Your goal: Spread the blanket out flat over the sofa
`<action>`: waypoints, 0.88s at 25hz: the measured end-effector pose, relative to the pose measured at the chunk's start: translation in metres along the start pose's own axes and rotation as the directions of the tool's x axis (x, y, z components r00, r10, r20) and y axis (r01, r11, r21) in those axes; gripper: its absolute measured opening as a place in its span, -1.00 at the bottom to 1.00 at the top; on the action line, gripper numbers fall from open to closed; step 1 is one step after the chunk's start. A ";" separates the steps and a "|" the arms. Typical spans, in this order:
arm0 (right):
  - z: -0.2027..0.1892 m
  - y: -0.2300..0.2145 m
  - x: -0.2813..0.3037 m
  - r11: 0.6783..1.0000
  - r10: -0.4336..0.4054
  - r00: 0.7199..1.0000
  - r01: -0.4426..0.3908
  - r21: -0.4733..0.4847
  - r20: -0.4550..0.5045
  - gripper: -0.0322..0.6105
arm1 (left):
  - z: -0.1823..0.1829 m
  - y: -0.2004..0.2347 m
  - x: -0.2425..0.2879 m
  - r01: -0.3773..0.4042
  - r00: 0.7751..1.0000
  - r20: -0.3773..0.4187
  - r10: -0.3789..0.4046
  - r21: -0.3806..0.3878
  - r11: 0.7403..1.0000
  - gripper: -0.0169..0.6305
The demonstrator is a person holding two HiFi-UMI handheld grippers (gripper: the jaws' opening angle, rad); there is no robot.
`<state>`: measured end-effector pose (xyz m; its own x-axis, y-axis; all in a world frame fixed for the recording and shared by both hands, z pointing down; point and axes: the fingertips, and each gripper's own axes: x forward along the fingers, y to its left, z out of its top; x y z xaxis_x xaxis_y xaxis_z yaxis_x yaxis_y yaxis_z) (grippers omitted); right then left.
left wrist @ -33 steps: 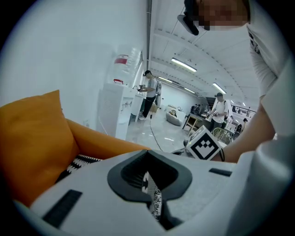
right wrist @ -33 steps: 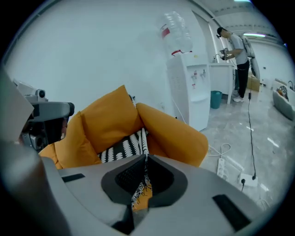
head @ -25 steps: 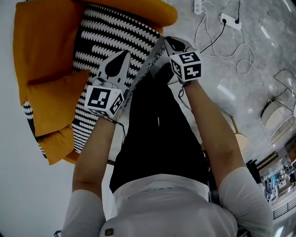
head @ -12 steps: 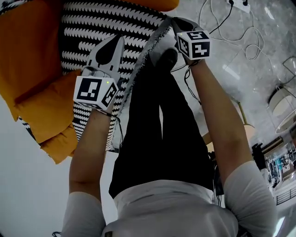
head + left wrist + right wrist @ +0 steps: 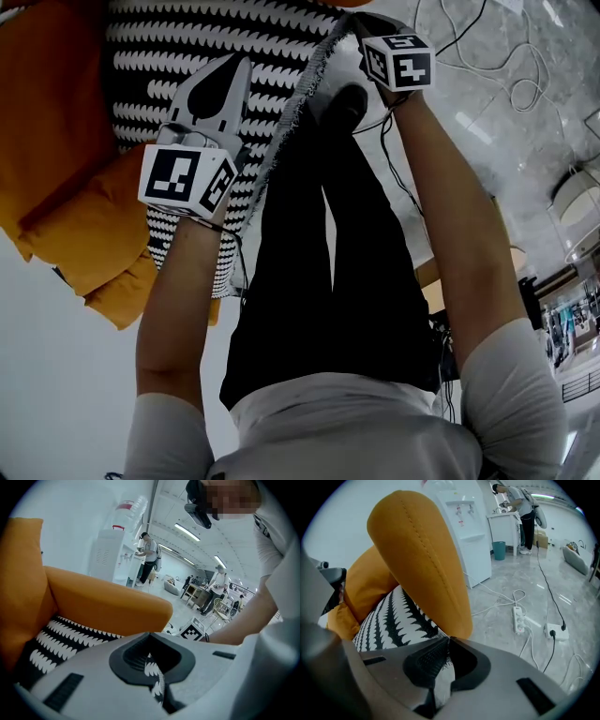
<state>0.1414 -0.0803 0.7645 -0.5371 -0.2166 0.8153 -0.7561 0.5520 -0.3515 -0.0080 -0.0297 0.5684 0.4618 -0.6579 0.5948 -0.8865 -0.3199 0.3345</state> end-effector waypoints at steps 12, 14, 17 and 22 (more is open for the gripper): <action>0.000 0.008 0.037 0.998 0.020 0.999 -0.021 -0.051 -0.032 -0.79 | -0.006 0.013 0.006 0.014 1.000 -0.011 -0.014 0.015 1.000 -0.92; 0.000 0.007 0.036 0.999 0.017 0.999 -0.019 -0.045 -0.030 -0.79 | -0.005 0.011 0.007 0.020 1.000 -0.009 -0.020 0.017 1.000 -0.92; -0.001 0.004 0.031 0.999 0.019 0.999 -0.020 -0.035 -0.033 -0.77 | -0.002 0.008 0.006 0.026 1.000 -0.006 -0.026 0.019 0.999 -0.92; -0.003 -0.006 0.009 1.000 -0.017 0.999 0.018 0.005 -0.036 -0.42 | 0.011 0.006 -0.005 0.021 1.000 0.004 -0.021 0.031 0.999 -0.92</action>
<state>0.1416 -0.0835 0.7754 -0.5102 -0.1972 0.8372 -0.7674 0.5438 -0.3396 -0.0158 -0.0363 0.5595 0.4806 -0.6536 0.5848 -0.8770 -0.3544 0.3246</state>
